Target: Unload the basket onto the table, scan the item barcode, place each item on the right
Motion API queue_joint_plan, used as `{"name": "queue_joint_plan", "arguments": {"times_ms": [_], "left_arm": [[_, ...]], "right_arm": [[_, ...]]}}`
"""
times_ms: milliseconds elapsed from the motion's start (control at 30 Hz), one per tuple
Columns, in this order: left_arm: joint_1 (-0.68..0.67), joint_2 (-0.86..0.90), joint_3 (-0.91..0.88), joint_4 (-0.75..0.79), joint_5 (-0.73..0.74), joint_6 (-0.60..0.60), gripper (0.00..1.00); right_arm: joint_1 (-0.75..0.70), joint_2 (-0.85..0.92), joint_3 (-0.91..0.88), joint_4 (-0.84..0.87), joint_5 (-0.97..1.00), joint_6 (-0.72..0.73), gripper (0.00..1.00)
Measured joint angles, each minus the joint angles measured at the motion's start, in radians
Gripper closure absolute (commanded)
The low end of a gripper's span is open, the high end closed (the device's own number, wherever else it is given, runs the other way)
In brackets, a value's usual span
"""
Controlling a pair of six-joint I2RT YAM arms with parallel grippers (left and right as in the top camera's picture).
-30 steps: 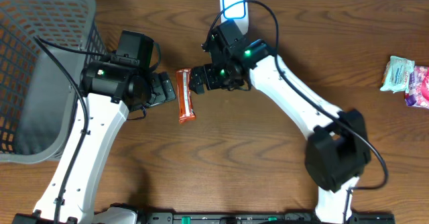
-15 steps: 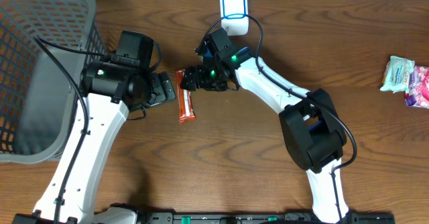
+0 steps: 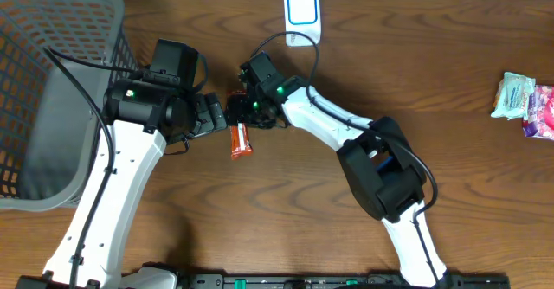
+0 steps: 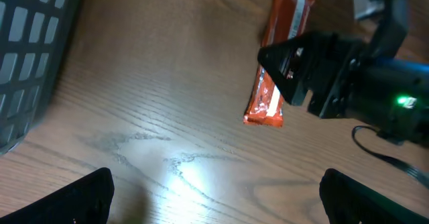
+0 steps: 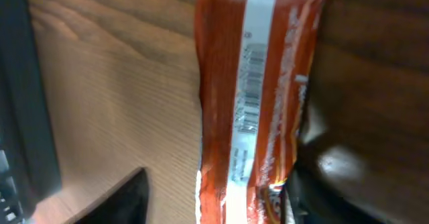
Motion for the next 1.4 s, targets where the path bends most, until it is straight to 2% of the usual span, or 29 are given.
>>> {"name": "queue_joint_plan", "arguments": {"times_ms": [100, 300, 433, 533, 567, 633, 900, 1233, 1400], "left_arm": [[0.000, 0.000, 0.000, 0.000, 0.000, 0.000, 0.02], [0.000, 0.000, 0.000, 0.000, 0.000, 0.000, 0.02], [0.000, 0.000, 0.000, 0.000, 0.000, 0.000, 0.02], [0.000, 0.000, 0.000, 0.000, 0.000, 0.000, 0.02], [0.000, 0.000, 0.000, 0.000, 0.000, 0.000, 0.02], [0.000, 0.000, 0.000, 0.000, 0.000, 0.000, 0.02], [0.000, 0.000, 0.000, 0.000, 0.000, 0.000, 0.02], [0.000, 0.000, 0.000, 0.000, 0.000, 0.000, 0.02], [0.000, 0.000, 0.000, 0.000, 0.000, 0.000, 0.02]], "right_arm": [[0.006, 0.002, 0.001, -0.033, 0.040, -0.002, 0.84], [-0.019, -0.011, 0.022, -0.208, 0.140, -0.028, 0.88], [-0.064, -0.043, 0.032, -0.381, 0.289, -0.064, 0.80], [-0.104, -0.067, 0.032, -0.479, 0.414, -0.105, 0.62], [-0.118, -0.079, 0.032, -0.502, 0.448, -0.119, 0.50], [-0.140, -0.109, 0.032, -0.525, 0.491, -0.148, 0.46], [-0.128, -0.243, 0.033, -0.559, 0.551, -0.236, 0.47], [-0.045, -0.196, 0.031, -0.510, 0.588, -0.261, 0.51], [-0.037, -0.130, 0.027, -0.498, 0.601, -0.267, 0.49]]}}
